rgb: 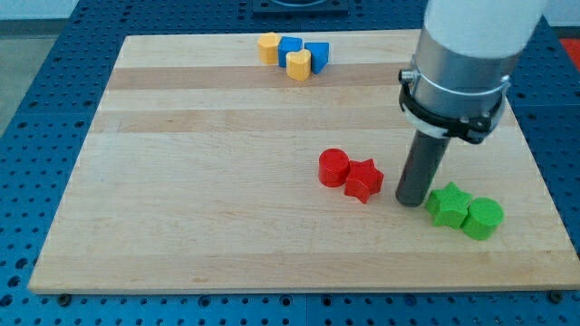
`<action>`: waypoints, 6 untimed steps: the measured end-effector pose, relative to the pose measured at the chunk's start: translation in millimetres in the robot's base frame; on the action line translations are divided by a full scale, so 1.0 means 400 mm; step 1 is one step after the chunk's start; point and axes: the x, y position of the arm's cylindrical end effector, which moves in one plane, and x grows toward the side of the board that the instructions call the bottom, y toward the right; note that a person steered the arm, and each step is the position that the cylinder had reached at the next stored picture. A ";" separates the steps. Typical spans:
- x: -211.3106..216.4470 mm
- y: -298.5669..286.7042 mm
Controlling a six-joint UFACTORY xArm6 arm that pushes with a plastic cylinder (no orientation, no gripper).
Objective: Slide the green star and green circle down a bit
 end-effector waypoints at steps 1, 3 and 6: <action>-0.010 0.031; -0.010 0.092; -0.015 0.109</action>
